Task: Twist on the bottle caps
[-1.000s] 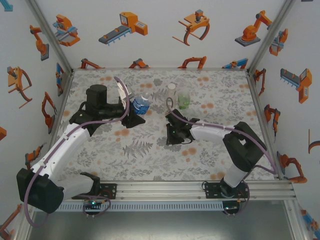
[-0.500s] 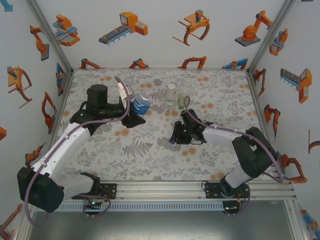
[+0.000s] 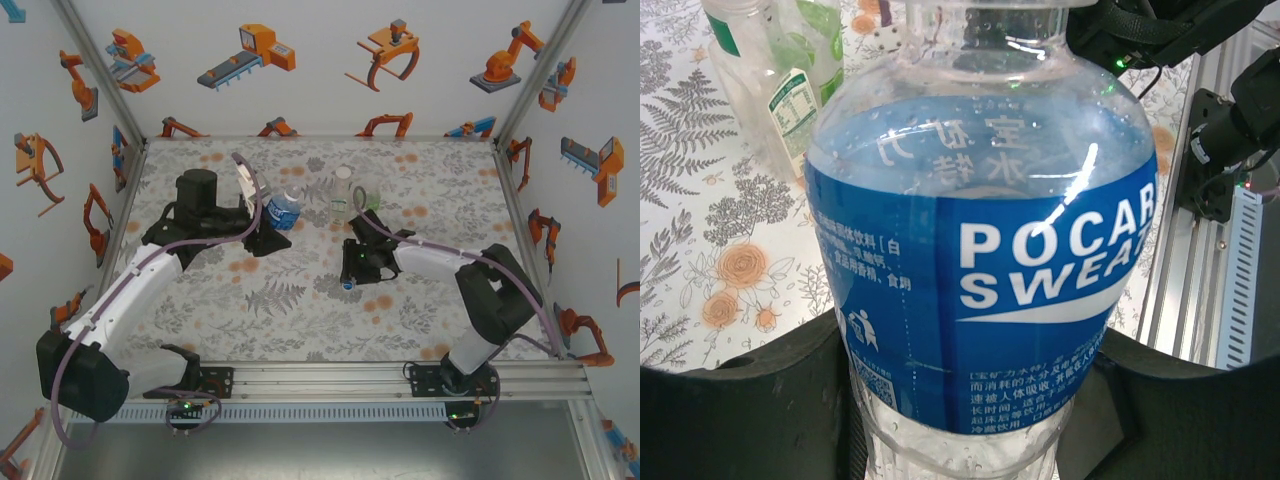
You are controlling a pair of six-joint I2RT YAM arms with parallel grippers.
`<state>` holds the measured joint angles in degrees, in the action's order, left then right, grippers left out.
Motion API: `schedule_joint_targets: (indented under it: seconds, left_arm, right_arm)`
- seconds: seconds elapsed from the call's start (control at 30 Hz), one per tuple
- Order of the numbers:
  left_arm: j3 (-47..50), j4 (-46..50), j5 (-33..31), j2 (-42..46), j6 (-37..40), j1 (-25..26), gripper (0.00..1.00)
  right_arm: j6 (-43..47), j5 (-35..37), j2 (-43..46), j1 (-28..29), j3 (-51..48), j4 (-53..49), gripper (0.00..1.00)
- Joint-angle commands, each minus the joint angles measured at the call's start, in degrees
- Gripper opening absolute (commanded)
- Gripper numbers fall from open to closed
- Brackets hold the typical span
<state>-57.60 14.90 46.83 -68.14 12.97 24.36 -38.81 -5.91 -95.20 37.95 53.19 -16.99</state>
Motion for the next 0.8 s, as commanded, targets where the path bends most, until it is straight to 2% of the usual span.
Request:
schedule_joint_targets:
  seconds: [0.0,0.3,0.77]
  left_arm:
    - [-1.19,0.75,0.32,-0.31,0.83,0.24,0.00]
    - [-1.35,1.07,0.42,-0.72,0.91,0.25,0.00]
    - [-1.50,1.12,0.37,-0.68,0.87,0.19,0.00]
  right_arm:
    - [2.83,4.83,-2.36,1.77,3.84,-6.76,0.47]
    - [5.01,13.48,-6.05,7.44,10.66,-14.71,0.45]
    - [4.55,14.09,-5.62,9.24,11.46,-14.21,0.39]
